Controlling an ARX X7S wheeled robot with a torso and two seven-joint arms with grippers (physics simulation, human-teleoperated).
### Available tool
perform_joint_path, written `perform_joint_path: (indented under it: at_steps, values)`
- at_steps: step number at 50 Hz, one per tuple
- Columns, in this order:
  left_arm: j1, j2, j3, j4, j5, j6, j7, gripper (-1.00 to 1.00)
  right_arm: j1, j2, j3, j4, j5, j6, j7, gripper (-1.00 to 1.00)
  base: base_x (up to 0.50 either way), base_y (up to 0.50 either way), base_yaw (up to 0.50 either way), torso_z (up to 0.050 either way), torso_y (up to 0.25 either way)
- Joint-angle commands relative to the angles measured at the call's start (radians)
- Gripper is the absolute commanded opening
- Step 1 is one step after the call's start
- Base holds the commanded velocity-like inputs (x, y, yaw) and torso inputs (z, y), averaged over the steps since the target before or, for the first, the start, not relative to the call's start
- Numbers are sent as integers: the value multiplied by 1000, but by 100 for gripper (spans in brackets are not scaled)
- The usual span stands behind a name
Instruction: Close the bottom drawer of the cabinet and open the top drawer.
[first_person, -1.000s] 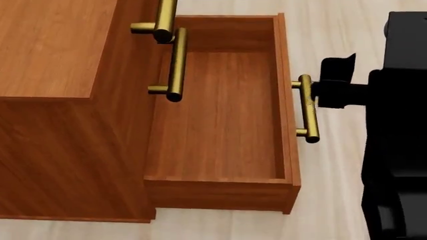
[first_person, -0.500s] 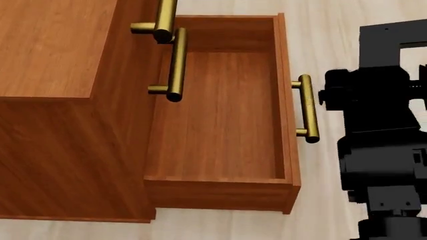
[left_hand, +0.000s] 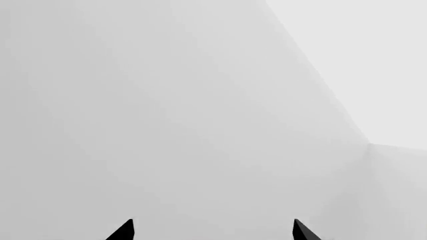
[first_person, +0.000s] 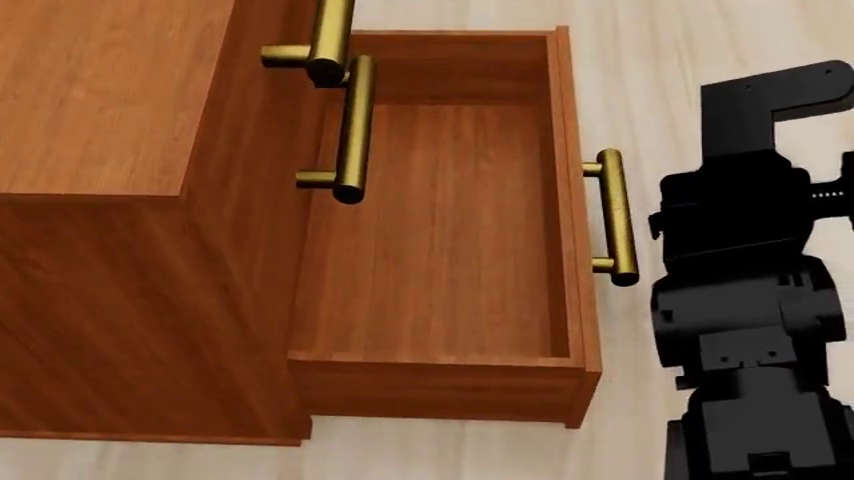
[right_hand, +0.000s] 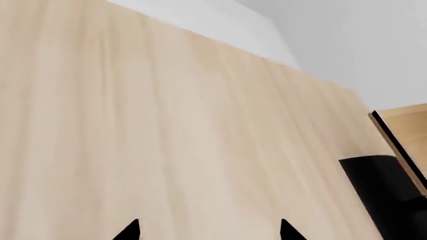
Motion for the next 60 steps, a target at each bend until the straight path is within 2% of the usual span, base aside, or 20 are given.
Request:
perform_joint_path:
  at_steps: [1, 27, 49, 55, 57, 60]
  values:
    - [0, -18, 1, 0, 0, -10, -15, 100, 10, -24, -4, 53, 9, -13, -31, 100, 0, 0, 0, 0, 0]
    - [0, 1, -6, 0, -3, -1, 0, 100, 36, -104, -17, 53, 2, -22, -155, 100, 0, 0, 0, 0, 0]
    - [0, 28, -14, 0, -11, 3, 16, 100, 13, -190, -119, 53, -1, 83, -229, 100, 0, 0, 0, 0, 0]
    - [0, 34, -17, 0, -15, 11, 25, 100, 12, -200, -107, 53, 50, 75, -253, 100, 0, 0, 0, 0, -3]
    - [0, 30, -19, 0, -16, 5, 20, 100, 11, -201, -164, 53, 91, 72, -244, 100, 0, 0, 0, 0, 0]
    - [0, 32, -16, 0, -13, 9, 22, 100, 17, -201, -165, 53, 154, 69, -253, 100, 0, 0, 0, 0, 0]
